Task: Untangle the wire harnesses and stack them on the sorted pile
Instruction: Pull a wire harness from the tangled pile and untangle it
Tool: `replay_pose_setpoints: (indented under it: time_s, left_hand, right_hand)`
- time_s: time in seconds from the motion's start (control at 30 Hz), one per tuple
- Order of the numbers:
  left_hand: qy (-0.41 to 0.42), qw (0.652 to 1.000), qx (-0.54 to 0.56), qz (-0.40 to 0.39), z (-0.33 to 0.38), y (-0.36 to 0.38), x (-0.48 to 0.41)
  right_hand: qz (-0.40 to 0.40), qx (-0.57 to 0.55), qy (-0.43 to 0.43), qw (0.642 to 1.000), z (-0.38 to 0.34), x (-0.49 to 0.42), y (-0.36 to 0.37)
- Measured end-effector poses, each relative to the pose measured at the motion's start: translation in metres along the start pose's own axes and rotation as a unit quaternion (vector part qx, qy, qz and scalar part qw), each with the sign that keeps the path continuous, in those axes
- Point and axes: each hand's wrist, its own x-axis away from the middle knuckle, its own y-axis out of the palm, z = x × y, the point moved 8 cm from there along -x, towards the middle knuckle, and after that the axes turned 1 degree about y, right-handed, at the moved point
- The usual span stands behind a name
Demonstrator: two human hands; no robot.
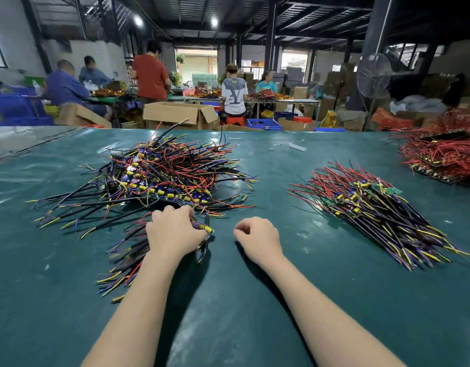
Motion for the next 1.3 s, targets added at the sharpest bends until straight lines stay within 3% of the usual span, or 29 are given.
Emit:
replay_pose_setpoints:
  time_s: [0.2, 0.23, 0.3, 0.37, 0.4, 0.43, 0.47, 0.53, 0.6, 0.67, 0.73, 0.8, 0.93, 1.0, 1.07, 1.13, 1.23, 1.3]
  left_hand:
    - [0.006, 0.983, 0.179, 0.037, 0.008, -0.007, 0.003]
    - [0.012, 0.978, 0.201, 0.044, 0.012, -0.007, 0.004]
    - [0.01, 0.961, 0.272, 0.05, 0.018, -0.006, 0.005]
    - [0.004, 0.919, 0.394, 0.029, 0.021, -0.004, 0.005]
    - [0.002, 0.894, 0.448, 0.018, 0.023, -0.003, 0.005]
    - [0.003, 0.882, 0.471, 0.021, 0.023, -0.003, 0.006]
    - [0.009, 0.892, 0.451, 0.045, 0.022, -0.006, 0.006]
    - [0.008, 0.939, 0.322, 0.119, 0.014, -0.016, 0.006]
    - [-0.007, 0.959, 0.256, 0.121, 0.003, -0.017, 0.002]
    - [-0.035, 0.936, 0.35, 0.012, -0.005, -0.003, -0.004]
    - [-0.047, 0.874, 0.475, -0.095, 0.001, 0.01, -0.002]
    - [-0.047, 0.843, 0.526, -0.106, 0.005, 0.011, -0.001]
    - [-0.055, 0.834, 0.544, -0.074, 0.002, 0.007, -0.003]
    - [-0.037, 0.853, 0.52, -0.032, 0.003, 0.002, -0.004]
    - [-0.021, 0.909, 0.41, 0.073, 0.002, -0.012, -0.002]
    - [0.002, 0.931, 0.308, 0.195, 0.005, -0.034, 0.007]
    - [0.094, 0.89, 0.307, 0.322, 0.02, -0.07, 0.028]
    - [0.18, 0.863, 0.34, 0.328, 0.041, -0.082, 0.039]
  right_hand:
    - [-0.057, 0.068, -0.035, 0.995, -0.018, 0.002, 0.015]
    - [-0.047, 0.02, -0.022, 0.998, -0.017, 0.001, 0.012]
    - [-0.029, -0.213, 0.03, 0.976, -0.01, 0.001, 0.004]
    - [-0.044, -0.451, 0.088, 0.887, -0.004, 0.003, 0.004]
    - [-0.057, -0.511, 0.108, 0.851, -0.002, 0.004, 0.006]
    - [-0.065, -0.529, 0.122, 0.837, 0.0, 0.005, 0.007]
    - [-0.071, -0.534, 0.127, 0.833, 0.0, 0.005, 0.007]
    - [-0.073, -0.545, 0.13, 0.825, 0.001, 0.006, 0.004]
    - [-0.074, -0.56, 0.132, 0.815, 0.003, 0.006, 0.003]
    - [-0.091, -0.569, 0.125, 0.808, 0.001, 0.007, 0.005]
    - [-0.11, -0.587, 0.114, 0.794, -0.003, 0.006, 0.007]
    - [-0.121, -0.596, 0.104, 0.787, -0.004, 0.005, 0.006]
    - [-0.13, -0.574, 0.099, 0.802, 0.0, 0.003, 0.002]
    - [-0.129, -0.569, 0.108, 0.805, 0.003, 0.003, 0.001]
    - [-0.104, -0.569, 0.141, 0.803, 0.01, 0.002, 0.0]
    - [-0.049, -0.597, 0.198, 0.776, 0.021, 0.0, 0.001]
    - [0.027, -0.698, 0.269, 0.663, 0.033, 0.001, 0.005]
    - [0.04, -0.739, 0.286, 0.608, 0.031, 0.003, 0.008]
